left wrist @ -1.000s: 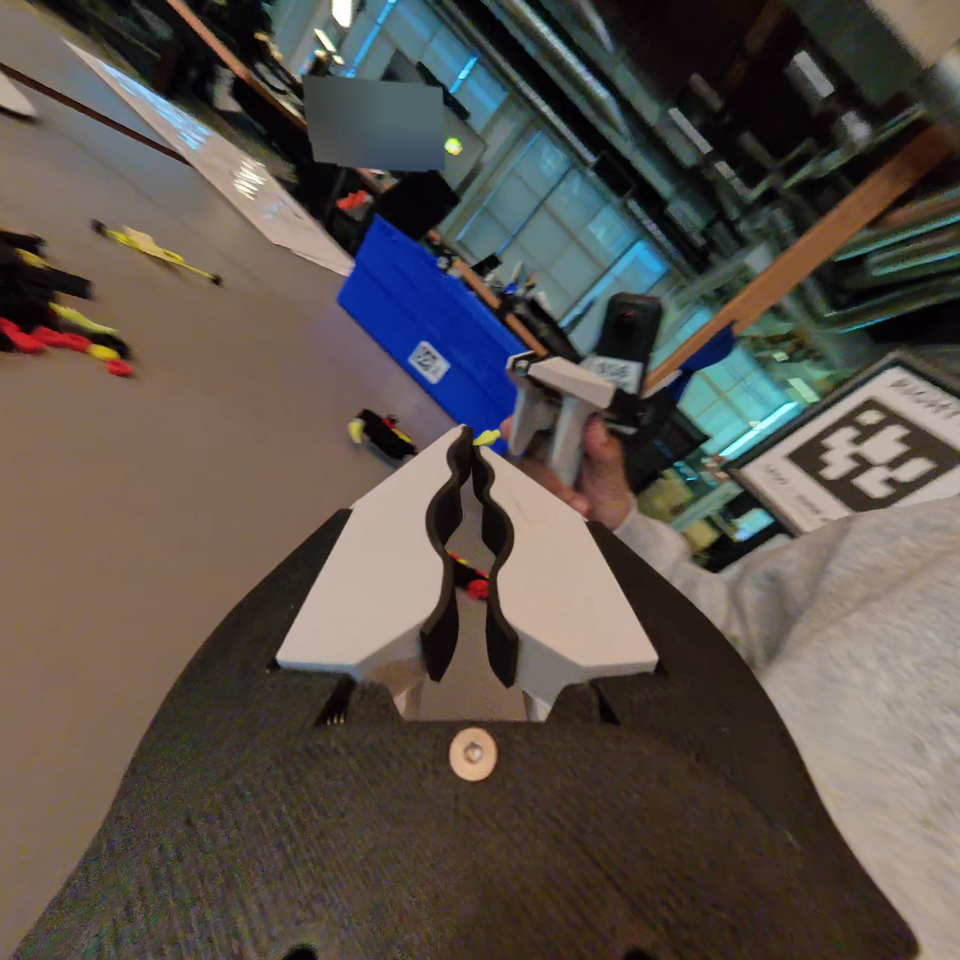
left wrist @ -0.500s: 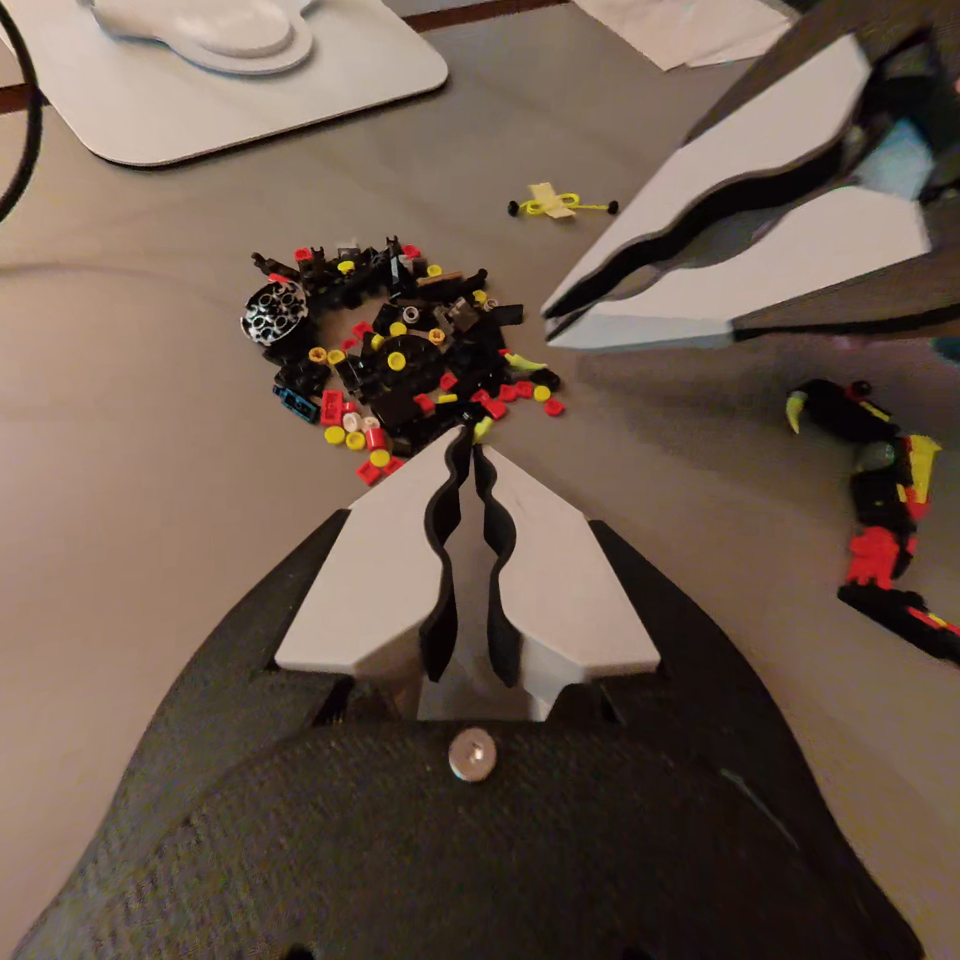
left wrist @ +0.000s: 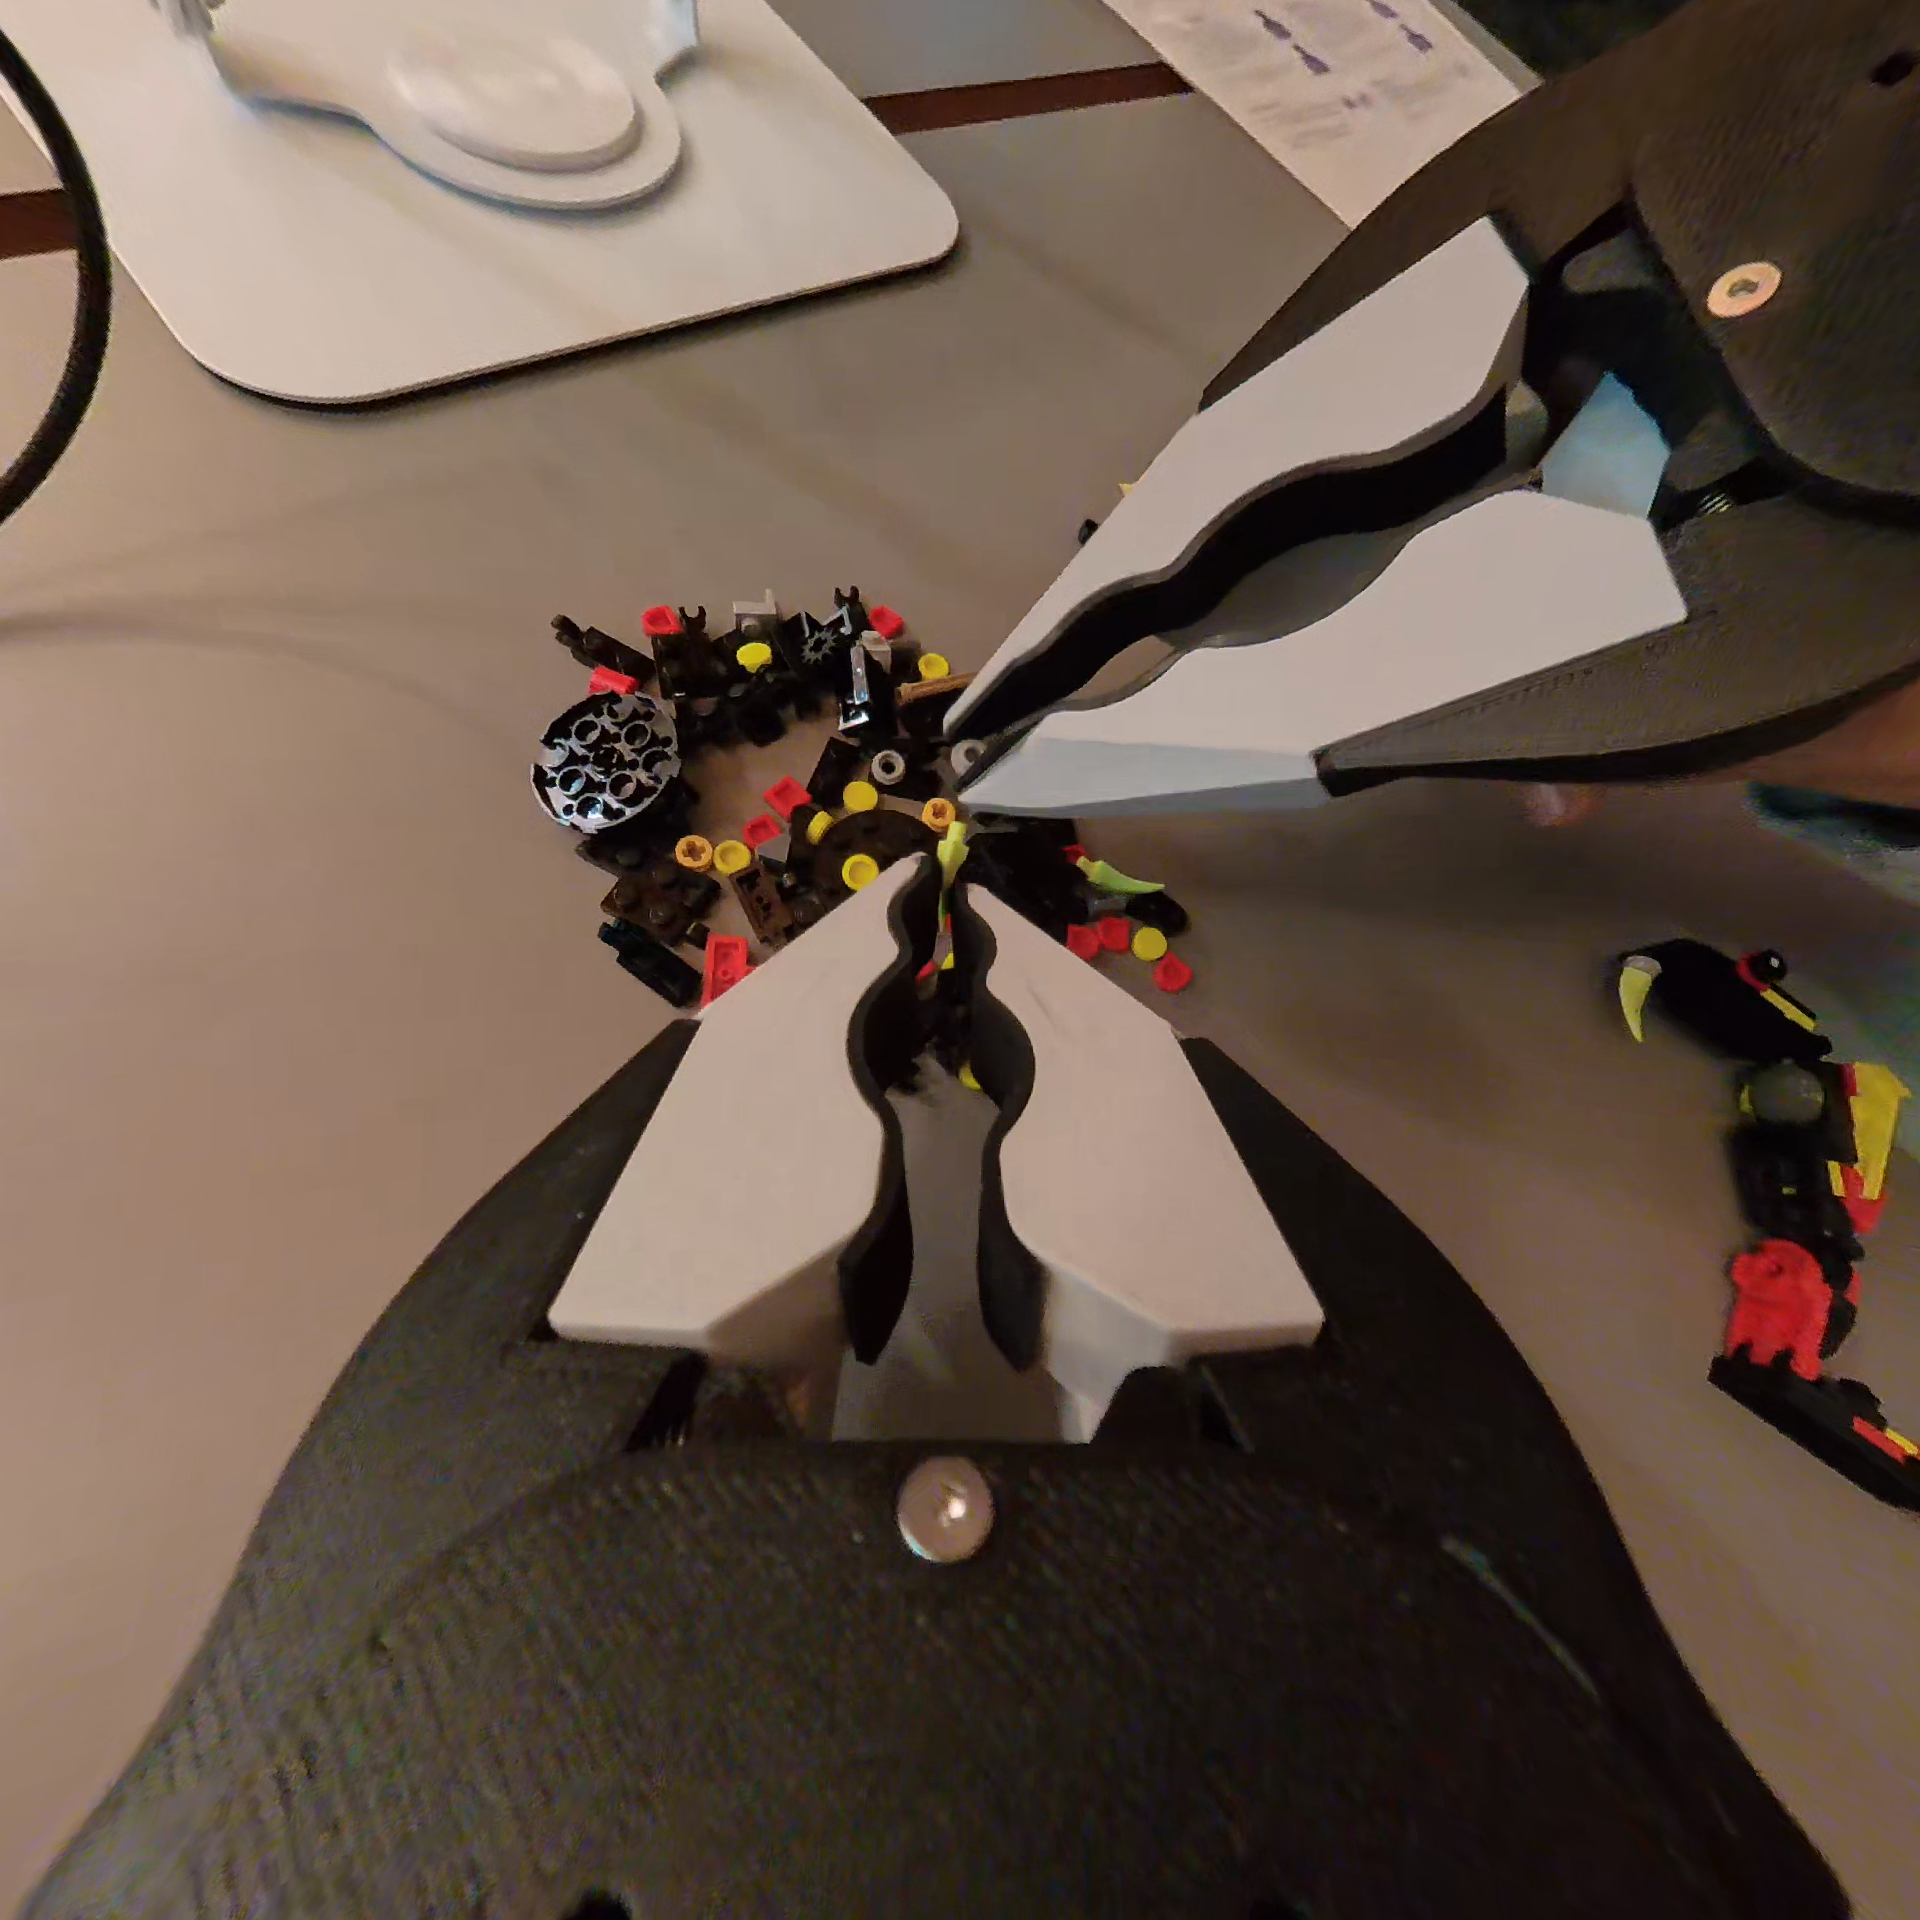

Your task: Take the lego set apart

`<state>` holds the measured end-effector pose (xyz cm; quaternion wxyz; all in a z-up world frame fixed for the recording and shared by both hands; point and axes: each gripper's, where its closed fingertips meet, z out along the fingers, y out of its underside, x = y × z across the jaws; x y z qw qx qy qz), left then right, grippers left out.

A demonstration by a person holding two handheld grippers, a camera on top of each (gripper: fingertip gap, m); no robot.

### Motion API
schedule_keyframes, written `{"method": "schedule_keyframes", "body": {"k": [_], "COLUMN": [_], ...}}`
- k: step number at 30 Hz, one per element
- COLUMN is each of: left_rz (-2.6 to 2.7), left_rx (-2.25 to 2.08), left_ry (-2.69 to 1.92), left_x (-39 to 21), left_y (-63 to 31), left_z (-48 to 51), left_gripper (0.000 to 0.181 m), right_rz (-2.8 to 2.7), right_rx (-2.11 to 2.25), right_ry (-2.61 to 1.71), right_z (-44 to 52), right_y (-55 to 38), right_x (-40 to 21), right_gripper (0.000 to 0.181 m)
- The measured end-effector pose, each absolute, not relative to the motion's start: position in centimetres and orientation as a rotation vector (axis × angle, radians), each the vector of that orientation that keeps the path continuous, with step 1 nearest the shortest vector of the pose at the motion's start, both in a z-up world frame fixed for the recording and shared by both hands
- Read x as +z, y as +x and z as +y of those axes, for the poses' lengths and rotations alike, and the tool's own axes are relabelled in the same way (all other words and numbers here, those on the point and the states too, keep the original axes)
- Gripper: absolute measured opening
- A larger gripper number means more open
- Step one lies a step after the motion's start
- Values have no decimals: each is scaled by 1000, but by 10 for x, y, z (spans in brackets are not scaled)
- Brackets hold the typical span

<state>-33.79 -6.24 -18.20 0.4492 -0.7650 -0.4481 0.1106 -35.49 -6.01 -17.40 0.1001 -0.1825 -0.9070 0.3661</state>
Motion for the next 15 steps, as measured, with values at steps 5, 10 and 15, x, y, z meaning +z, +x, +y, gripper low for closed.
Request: {"method": "schedule_keyframes", "body": {"k": [5, 10, 15], "left_rz": [-1120, -1110, -1042], "left_rx": [318, 323, 325], "left_ry": [-1887, -1837, -1740], "left_x": [-180, -170, -148], "left_y": [-338, -332, -315], "left_z": [-67, -68, -65], "left_gripper": [17, 17, 13], "right_rz": [-2657, -2578, -2406], "right_rx": [1108, 1159, 1191], "right_ry": [-576, -645, -757], "right_z": [-55, -39, 8], "right_y": [-355, -350, -312], "right_x": [-171, -149, -125], "right_gripper": [14, 17, 23]}}
